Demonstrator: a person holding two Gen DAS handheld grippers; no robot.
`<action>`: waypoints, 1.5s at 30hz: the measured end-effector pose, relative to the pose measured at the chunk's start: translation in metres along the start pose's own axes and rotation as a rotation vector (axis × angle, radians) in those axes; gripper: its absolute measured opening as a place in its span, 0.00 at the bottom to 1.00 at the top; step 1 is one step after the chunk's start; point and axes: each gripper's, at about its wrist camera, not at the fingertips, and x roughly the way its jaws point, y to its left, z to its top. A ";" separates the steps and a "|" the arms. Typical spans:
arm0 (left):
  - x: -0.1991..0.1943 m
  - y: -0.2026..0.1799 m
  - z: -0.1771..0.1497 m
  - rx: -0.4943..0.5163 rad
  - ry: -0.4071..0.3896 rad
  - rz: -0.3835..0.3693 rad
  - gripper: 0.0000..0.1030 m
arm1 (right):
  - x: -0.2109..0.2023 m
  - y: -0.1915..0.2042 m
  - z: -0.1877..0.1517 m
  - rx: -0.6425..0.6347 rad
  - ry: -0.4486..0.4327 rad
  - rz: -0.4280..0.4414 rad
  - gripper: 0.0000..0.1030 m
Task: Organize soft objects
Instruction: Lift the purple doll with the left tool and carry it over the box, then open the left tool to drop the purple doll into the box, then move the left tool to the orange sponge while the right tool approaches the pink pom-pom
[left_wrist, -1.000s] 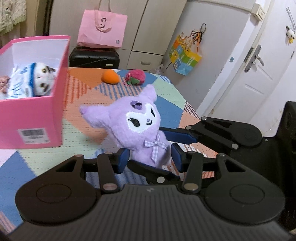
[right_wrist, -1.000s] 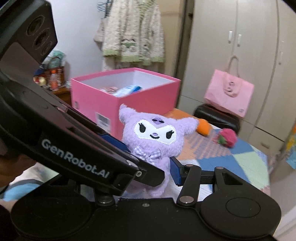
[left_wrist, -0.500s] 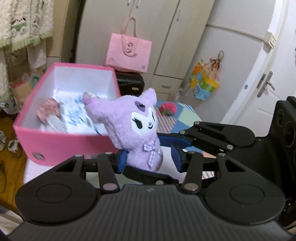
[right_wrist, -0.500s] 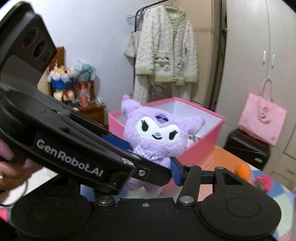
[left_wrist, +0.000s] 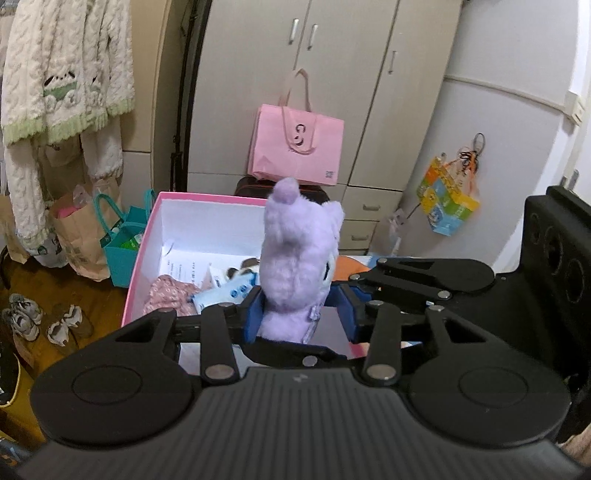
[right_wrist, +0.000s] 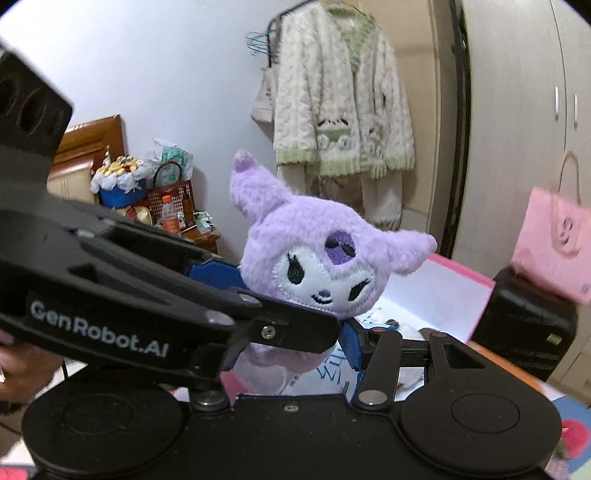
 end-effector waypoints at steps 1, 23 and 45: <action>0.007 0.006 0.003 -0.011 0.009 -0.002 0.39 | 0.008 -0.004 0.001 0.009 0.009 0.001 0.56; 0.076 0.061 0.003 -0.139 0.107 0.053 0.40 | 0.089 -0.036 0.011 0.019 0.241 -0.074 0.63; -0.002 0.015 -0.007 0.018 -0.023 0.145 0.59 | 0.009 -0.017 0.005 -0.053 0.165 -0.130 0.76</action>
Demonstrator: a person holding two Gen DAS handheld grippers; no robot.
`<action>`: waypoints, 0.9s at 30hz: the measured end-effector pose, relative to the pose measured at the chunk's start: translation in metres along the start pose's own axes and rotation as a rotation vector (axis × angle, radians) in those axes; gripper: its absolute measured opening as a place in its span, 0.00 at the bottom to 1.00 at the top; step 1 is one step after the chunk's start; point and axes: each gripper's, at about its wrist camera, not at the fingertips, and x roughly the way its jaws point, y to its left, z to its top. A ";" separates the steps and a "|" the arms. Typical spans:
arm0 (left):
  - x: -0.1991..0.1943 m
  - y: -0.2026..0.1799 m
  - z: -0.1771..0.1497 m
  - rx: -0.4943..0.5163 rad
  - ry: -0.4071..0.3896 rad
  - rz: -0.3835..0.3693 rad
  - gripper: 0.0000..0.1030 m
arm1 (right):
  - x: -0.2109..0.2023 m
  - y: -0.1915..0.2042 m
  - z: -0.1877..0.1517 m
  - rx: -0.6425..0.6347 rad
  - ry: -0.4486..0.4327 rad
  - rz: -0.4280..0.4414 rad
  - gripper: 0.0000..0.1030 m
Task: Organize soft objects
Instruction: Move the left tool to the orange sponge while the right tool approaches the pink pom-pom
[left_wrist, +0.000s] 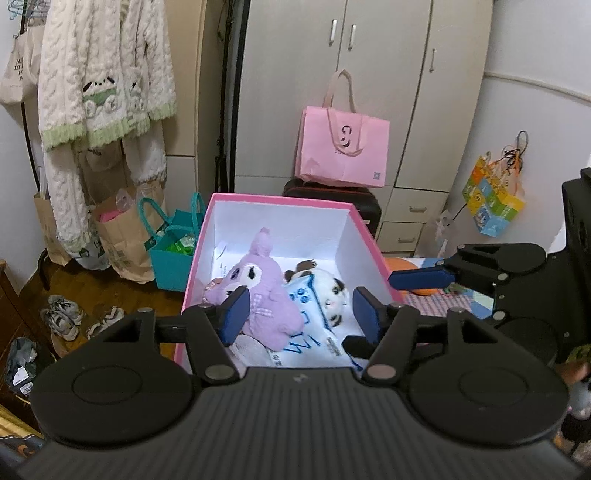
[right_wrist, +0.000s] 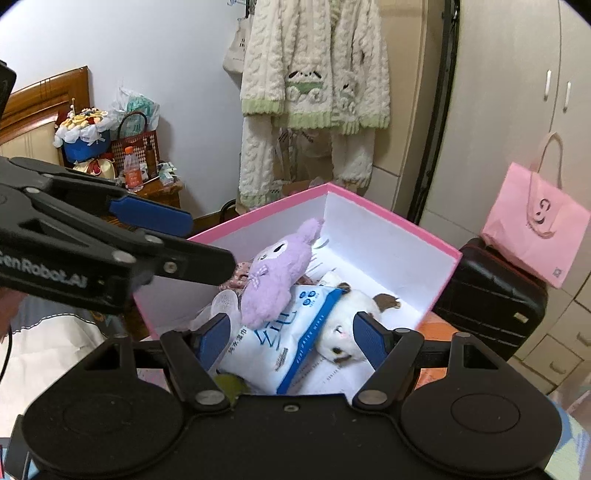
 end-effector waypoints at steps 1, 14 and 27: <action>-0.004 -0.003 0.000 0.003 -0.001 -0.004 0.60 | -0.007 -0.001 -0.002 -0.004 -0.006 -0.008 0.76; -0.034 -0.057 -0.006 0.113 -0.006 -0.085 0.61 | -0.090 -0.053 -0.029 0.112 -0.042 -0.032 0.76; -0.019 -0.130 -0.012 0.223 0.088 -0.242 0.61 | -0.151 -0.112 -0.075 0.192 -0.116 -0.092 0.76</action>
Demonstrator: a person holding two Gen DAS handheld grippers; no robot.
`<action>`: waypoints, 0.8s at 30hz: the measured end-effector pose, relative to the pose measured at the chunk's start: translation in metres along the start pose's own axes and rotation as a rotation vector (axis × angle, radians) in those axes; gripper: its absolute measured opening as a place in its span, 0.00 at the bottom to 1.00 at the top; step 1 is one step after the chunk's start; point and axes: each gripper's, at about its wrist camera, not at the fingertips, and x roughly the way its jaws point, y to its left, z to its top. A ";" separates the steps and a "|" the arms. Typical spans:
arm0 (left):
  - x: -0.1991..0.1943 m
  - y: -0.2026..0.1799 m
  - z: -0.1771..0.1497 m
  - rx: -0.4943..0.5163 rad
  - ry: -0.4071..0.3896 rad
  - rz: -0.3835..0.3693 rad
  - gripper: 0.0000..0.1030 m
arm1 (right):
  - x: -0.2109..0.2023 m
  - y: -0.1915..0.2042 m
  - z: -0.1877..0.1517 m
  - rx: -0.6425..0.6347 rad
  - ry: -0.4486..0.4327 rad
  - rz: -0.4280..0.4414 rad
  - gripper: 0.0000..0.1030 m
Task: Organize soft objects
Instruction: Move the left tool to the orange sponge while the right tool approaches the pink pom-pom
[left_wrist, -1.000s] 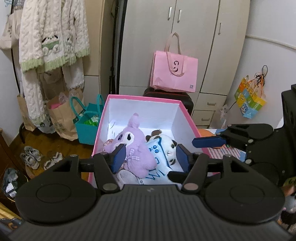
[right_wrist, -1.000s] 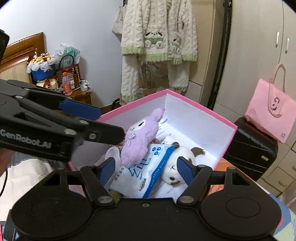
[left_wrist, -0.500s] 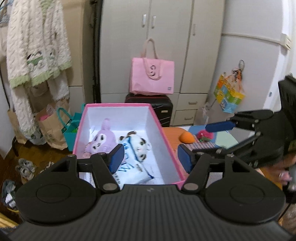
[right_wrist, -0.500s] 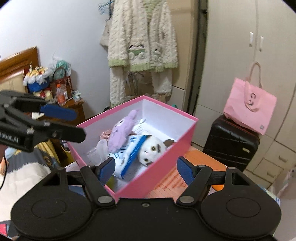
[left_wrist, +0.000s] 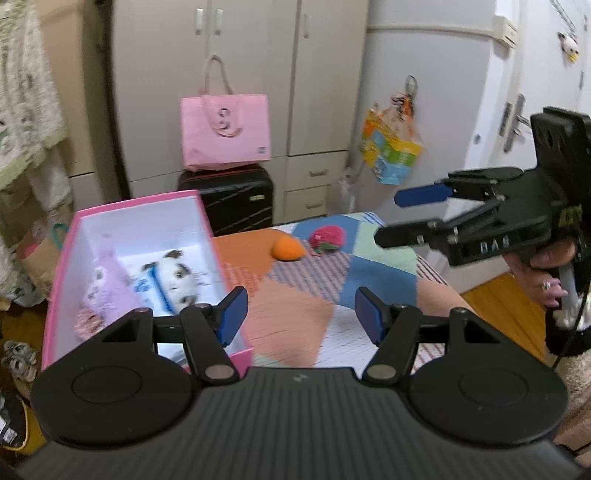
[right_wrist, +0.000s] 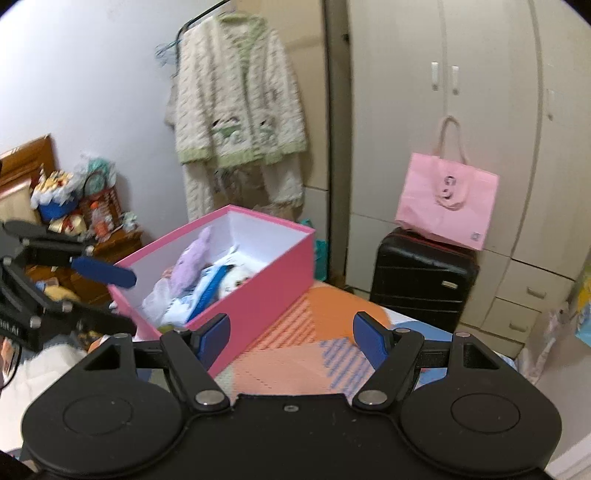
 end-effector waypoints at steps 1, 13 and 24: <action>0.006 -0.005 0.001 0.007 0.005 -0.007 0.61 | -0.002 -0.008 -0.002 0.017 -0.004 -0.006 0.76; 0.076 -0.040 0.004 0.004 0.040 -0.044 0.61 | 0.013 -0.067 -0.032 0.051 -0.078 -0.066 0.78; 0.147 -0.048 -0.005 -0.127 -0.010 -0.003 0.61 | 0.045 -0.113 -0.056 0.044 -0.156 -0.100 0.78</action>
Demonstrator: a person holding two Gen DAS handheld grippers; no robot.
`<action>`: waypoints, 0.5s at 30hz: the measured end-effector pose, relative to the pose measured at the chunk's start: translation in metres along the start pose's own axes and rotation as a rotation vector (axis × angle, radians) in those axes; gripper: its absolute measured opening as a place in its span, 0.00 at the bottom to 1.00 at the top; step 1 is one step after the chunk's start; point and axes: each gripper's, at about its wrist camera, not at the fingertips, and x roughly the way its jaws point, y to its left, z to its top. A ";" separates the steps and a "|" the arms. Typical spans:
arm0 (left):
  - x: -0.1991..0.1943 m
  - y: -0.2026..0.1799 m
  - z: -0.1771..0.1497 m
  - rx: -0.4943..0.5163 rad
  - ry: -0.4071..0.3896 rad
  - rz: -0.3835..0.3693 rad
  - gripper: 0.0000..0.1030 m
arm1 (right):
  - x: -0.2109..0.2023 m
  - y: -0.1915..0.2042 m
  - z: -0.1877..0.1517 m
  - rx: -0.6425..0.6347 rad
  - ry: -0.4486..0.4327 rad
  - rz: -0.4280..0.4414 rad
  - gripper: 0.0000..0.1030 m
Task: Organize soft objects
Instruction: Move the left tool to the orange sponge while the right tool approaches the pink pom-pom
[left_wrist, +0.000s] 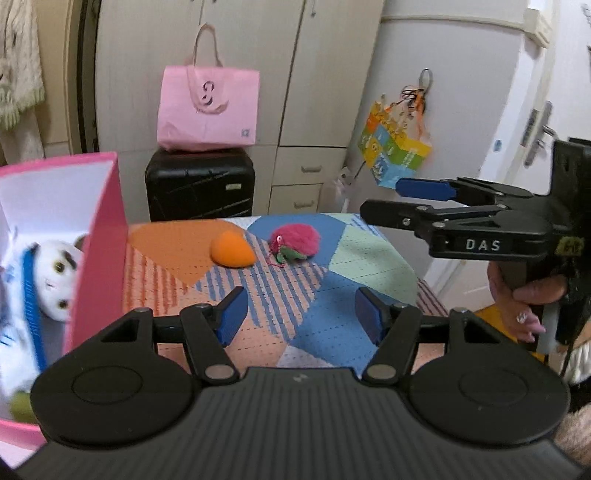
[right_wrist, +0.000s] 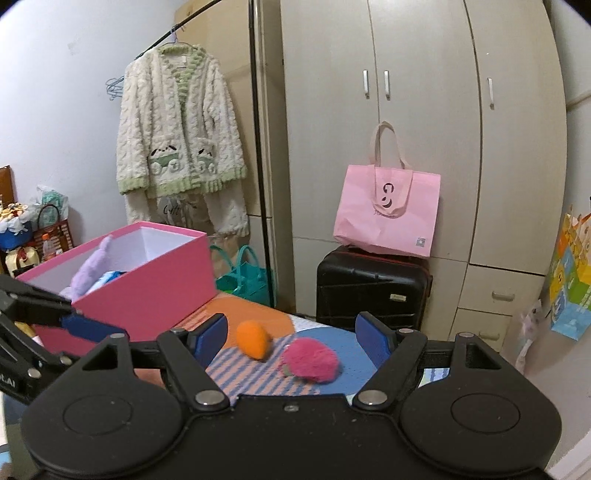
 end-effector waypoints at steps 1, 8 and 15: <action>0.009 -0.001 -0.001 -0.002 -0.001 0.018 0.61 | 0.003 -0.003 -0.002 -0.005 -0.009 0.002 0.78; 0.060 0.014 0.003 -0.081 -0.058 0.127 0.61 | 0.050 -0.028 -0.020 -0.043 0.015 0.034 0.78; 0.085 0.030 0.018 -0.189 -0.117 0.203 0.60 | 0.093 -0.047 -0.031 -0.010 0.137 0.109 0.78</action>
